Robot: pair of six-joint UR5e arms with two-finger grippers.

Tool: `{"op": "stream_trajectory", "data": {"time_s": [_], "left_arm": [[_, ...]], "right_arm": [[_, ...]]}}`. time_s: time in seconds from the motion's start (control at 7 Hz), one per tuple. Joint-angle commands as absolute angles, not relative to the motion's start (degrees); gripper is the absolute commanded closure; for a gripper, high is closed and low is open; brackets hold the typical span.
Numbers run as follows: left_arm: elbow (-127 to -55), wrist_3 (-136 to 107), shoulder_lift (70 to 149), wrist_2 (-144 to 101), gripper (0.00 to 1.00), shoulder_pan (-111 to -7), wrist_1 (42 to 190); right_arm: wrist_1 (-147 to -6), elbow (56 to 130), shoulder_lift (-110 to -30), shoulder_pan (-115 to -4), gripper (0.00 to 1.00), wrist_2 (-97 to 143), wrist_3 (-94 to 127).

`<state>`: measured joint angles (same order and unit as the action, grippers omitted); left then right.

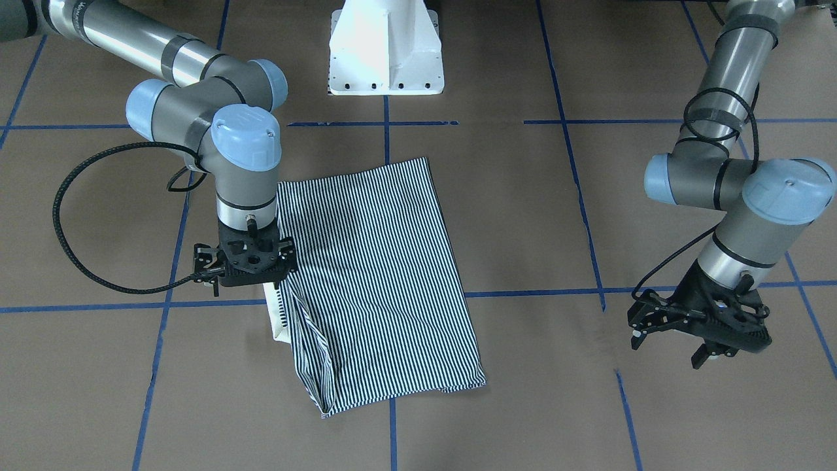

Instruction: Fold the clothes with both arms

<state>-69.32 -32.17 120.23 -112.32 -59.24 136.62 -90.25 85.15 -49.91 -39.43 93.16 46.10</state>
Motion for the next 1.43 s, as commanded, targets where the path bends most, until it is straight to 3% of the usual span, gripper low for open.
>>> {"op": "stream_trajectory", "data": {"time_s": [0.0, 0.86, 1.29], "left_arm": [[-71.18, -32.25, 120.5, -112.32, 0.0, -59.24, 136.84], [-74.62, -32.26, 120.32, -112.32, 0.0, -59.15, 136.67], [-75.67, -32.26, 120.15, -112.32, 0.0, -59.15, 136.5]], "right_arm": [[-89.83, 75.02, -40.47, -39.64, 0.0, 94.22, 49.22], [-82.53, 61.55, -35.18, -39.64, 0.0, 95.18, 52.03], [-81.83, 58.47, -35.42, -39.73, 0.0, 95.54, 51.42]]}}
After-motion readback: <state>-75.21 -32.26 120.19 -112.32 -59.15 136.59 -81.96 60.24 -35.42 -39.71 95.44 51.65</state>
